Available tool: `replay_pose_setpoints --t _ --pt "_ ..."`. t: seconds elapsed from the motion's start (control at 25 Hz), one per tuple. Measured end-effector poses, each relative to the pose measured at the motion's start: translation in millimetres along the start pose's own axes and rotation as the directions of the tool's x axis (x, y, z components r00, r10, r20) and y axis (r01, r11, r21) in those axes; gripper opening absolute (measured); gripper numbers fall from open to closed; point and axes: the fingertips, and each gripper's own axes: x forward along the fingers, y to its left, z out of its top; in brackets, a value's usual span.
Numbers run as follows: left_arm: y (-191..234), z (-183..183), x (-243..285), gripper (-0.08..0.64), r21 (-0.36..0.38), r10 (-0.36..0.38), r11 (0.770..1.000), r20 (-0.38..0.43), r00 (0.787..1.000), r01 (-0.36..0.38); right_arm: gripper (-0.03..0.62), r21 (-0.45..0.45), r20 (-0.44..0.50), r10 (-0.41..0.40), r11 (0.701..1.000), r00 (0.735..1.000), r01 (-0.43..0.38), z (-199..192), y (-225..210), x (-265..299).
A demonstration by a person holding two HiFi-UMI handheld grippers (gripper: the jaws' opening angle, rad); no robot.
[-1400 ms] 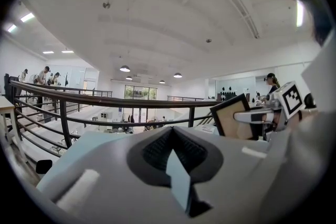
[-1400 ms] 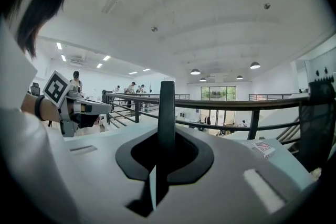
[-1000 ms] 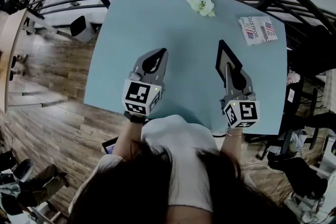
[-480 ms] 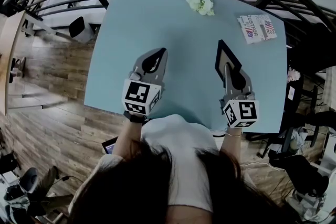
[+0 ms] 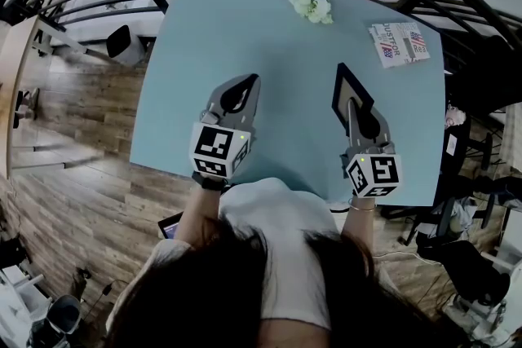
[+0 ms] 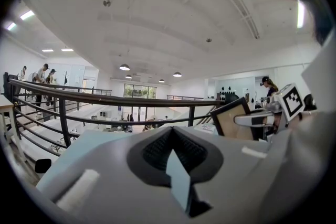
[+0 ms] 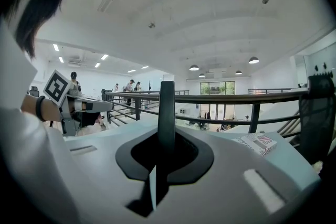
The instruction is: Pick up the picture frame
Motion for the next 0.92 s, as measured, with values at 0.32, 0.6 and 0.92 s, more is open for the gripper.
replay_pose_setpoints --t 0.32,0.6,0.92 --pt "-1.1 -1.7 0.8 0.057 -0.002 0.006 1.0 0.002 1.0 -0.006 0.012 -0.002 0.001 0.004 1.0 1.0 -0.004 -0.7 -1.6 -0.3" --pt "-0.7 -0.9 -0.1 0.057 -0.002 0.009 1.0 -0.005 1.0 -0.009 0.011 0.004 0.0 0.004 1.0 1.0 -0.004 0.8 -2.4 -0.8" --pt "-4.5 -1.7 1.5 0.057 -0.002 0.009 1.0 -0.005 1.0 -0.009 0.012 0.009 0.0 0.005 1.0 1.0 -0.005 -0.4 -6.0 -2.9"
